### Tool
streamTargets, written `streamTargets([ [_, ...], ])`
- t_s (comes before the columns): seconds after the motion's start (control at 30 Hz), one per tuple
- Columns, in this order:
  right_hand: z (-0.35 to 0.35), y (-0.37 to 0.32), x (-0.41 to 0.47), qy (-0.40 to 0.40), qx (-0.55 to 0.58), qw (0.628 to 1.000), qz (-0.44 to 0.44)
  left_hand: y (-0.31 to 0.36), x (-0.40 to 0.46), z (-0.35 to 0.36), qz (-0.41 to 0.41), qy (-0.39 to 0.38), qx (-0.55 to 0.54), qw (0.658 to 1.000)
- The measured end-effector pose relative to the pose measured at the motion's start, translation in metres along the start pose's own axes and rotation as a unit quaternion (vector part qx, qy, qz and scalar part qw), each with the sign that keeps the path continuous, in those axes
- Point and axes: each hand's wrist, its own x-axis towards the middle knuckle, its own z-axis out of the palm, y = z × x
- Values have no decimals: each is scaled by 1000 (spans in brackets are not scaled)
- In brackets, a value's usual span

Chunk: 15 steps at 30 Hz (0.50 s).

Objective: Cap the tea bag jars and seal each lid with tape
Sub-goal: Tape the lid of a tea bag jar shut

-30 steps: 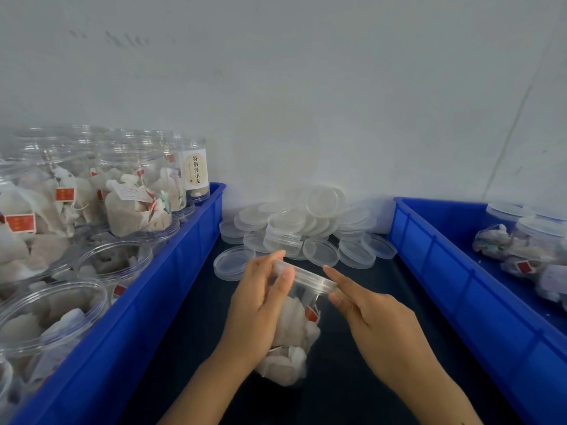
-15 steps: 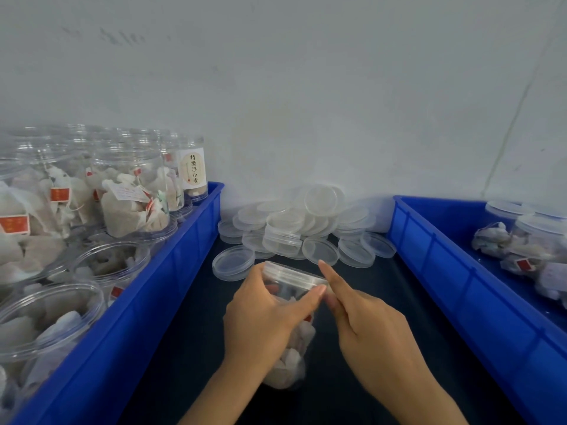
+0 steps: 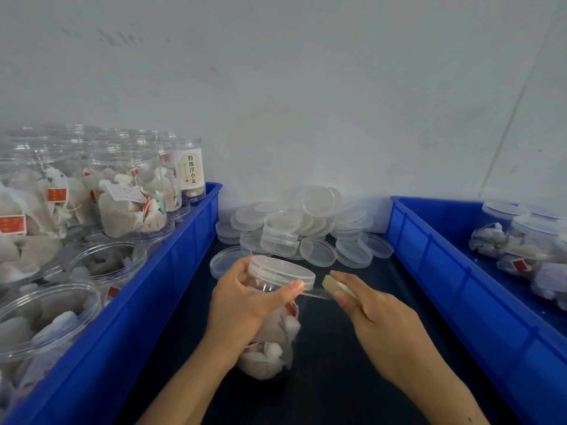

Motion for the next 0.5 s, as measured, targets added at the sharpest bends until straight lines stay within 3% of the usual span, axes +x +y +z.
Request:
streamTargets([
  [0.17,-1,0,-1,15,9,1000,-24,-3,3,-5,-11,-120,-47,992],
  [0.5,4,-5,-2,30,13,999,-35,-12,6,-5,-32,-169,-143,975],
])
